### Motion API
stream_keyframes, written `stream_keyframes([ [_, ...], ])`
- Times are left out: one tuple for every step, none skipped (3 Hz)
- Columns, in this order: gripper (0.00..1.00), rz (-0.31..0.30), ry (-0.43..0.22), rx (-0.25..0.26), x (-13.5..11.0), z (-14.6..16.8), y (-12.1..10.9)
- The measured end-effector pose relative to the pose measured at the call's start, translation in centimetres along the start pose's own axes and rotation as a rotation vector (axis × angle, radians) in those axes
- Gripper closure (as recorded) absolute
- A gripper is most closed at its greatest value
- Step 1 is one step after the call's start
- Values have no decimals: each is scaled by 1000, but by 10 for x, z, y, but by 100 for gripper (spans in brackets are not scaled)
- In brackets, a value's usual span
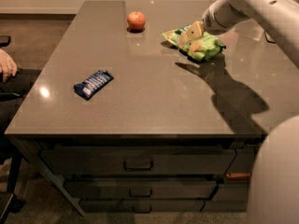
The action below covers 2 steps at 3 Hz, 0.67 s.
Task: Move green rice chip bag near rxbar blueberry
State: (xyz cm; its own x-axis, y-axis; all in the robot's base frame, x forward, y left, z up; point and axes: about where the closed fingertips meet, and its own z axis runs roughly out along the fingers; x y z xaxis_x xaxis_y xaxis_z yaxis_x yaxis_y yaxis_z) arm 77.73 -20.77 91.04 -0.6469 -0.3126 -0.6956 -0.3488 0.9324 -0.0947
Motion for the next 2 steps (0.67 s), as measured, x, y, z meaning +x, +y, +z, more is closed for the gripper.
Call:
stream_keyframes([
  [0,-6,51,-10,3,15,-5],
  [18,-21,100,-32,7,26,-5],
])
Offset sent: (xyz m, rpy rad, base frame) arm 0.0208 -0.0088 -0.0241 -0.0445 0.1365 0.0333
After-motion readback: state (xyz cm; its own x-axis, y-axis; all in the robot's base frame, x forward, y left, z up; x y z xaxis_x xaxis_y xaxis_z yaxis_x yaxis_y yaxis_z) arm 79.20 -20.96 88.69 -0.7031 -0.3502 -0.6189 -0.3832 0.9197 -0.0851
